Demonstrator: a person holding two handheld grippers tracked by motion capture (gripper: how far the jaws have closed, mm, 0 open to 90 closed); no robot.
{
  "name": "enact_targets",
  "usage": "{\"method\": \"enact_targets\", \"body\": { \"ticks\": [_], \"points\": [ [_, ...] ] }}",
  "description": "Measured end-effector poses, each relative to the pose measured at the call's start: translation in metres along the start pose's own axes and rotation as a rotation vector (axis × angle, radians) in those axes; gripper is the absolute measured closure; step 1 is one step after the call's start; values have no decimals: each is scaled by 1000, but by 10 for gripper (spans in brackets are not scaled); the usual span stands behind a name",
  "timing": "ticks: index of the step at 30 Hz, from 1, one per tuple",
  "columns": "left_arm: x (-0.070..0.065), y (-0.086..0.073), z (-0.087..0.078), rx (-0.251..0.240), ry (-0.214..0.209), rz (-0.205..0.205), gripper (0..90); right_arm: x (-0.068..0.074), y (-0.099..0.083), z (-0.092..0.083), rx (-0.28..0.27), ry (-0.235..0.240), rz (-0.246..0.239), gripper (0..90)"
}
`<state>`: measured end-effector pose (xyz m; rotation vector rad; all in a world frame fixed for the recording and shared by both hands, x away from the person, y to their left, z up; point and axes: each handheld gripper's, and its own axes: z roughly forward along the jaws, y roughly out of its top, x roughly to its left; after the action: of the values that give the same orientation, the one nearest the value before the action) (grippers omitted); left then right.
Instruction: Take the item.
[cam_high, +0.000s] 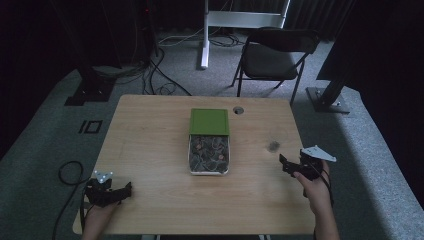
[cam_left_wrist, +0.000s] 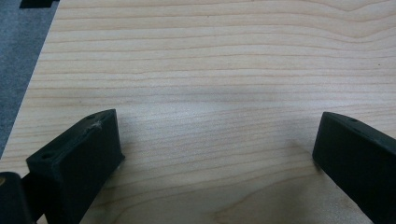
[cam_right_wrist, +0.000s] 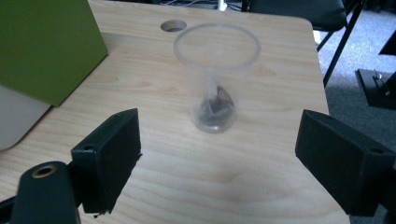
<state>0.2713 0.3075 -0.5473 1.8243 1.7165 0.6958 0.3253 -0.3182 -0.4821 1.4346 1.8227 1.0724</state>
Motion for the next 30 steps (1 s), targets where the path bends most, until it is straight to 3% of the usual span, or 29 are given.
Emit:
{"method": "enact_targets", "body": {
  "ticks": [12,30],
  "points": [
    [0,0,0,-2,0,-2,17,1,-32,4,23,24,52,139],
    [0,0,0,0,0,2,16,8,-64,13,113,3,23,139]
  ]
}}
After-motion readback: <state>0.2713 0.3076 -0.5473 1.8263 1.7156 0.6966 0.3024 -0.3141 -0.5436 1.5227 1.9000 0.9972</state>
